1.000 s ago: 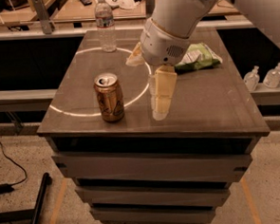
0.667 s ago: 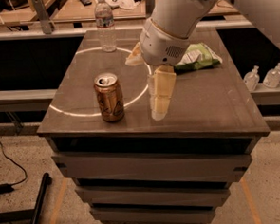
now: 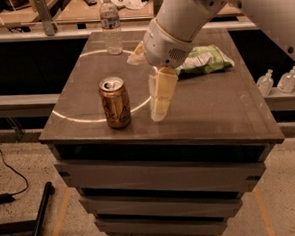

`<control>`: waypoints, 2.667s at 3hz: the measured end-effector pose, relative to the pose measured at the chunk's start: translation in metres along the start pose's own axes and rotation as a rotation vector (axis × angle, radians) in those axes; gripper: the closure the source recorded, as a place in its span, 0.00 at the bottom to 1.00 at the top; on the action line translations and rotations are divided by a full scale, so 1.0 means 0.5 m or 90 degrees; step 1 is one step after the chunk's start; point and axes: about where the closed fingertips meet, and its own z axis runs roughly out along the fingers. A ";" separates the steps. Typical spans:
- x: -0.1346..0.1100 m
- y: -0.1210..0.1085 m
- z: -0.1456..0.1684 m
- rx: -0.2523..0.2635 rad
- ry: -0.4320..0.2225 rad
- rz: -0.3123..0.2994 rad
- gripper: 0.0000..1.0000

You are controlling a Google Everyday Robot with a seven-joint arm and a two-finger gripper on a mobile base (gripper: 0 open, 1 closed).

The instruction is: Pick orange can

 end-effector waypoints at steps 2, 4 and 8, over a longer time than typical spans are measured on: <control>-0.020 -0.049 0.030 -0.020 -0.111 0.090 0.00; -0.045 -0.055 0.048 -0.013 -0.156 0.145 0.00; -0.137 -0.060 0.061 -0.085 -0.310 0.053 0.81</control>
Offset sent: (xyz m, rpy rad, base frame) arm 0.0285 0.0248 -0.0053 0.2289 0.1963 -0.1231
